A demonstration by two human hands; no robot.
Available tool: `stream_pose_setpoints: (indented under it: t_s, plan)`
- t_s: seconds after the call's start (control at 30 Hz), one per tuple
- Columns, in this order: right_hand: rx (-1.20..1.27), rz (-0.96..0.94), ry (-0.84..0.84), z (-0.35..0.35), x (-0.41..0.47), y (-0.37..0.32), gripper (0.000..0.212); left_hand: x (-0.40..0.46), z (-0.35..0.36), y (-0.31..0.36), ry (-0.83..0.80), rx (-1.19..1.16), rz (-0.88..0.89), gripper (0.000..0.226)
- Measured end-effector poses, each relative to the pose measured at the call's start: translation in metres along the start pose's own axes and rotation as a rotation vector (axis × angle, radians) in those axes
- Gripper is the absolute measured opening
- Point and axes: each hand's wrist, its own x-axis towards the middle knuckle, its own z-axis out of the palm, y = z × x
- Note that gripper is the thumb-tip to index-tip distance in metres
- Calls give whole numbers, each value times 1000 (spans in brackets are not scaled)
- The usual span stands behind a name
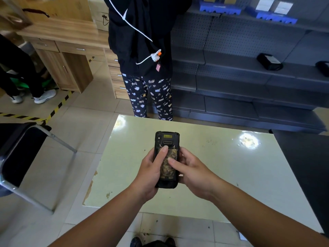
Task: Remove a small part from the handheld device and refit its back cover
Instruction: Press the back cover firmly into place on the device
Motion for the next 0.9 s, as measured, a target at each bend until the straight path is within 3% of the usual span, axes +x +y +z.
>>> stream_pose_setpoints:
  t_s: [0.3, 0.53, 0.9]
  plan:
    - [-14, 0, 181, 1, 2, 2, 29, -4, 2, -11, 53, 32, 4, 25]
    - [137, -4, 177, 7, 2, 7, 24, -1, 5, -14, 98, 44, 54, 26]
    - [-115, -32, 333, 6, 6, 17, 18, 0, 6, -21, 184, 84, -16, 30]
